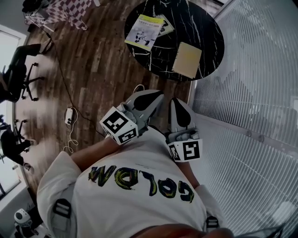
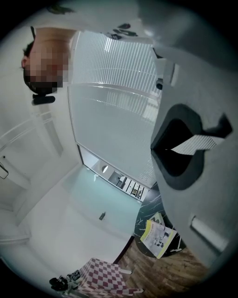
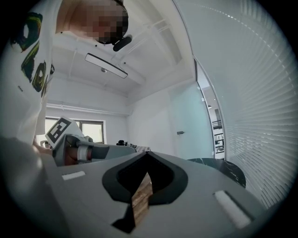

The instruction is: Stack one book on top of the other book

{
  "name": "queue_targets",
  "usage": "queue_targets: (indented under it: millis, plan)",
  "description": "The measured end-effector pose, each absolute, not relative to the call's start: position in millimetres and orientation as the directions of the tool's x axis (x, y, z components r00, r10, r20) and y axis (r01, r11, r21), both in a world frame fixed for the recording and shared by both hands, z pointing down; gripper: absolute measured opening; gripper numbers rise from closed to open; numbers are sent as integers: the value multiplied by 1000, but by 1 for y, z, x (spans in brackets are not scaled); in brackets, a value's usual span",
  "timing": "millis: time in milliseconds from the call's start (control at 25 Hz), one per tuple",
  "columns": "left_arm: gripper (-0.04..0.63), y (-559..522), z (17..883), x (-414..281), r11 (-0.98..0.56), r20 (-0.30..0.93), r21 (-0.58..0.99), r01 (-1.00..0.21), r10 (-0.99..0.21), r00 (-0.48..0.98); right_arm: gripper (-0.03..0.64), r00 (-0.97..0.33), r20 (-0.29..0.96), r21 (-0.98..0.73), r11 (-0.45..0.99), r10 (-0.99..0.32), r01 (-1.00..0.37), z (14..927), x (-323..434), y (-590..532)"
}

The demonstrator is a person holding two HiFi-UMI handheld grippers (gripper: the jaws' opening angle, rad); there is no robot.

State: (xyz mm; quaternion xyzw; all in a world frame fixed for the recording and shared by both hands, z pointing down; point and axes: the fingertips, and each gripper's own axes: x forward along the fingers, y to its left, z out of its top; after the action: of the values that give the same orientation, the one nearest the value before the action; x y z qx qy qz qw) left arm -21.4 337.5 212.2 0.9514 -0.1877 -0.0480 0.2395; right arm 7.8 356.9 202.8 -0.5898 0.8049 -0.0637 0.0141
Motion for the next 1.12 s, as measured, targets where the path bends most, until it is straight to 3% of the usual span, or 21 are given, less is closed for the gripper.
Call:
queue_targets:
  millis: [1120]
  plan:
    - [0, 88, 225, -35, -860, 28, 425, -283, -300, 953, 3, -258, 117, -102, 247, -959, -964, 206, -10, 97]
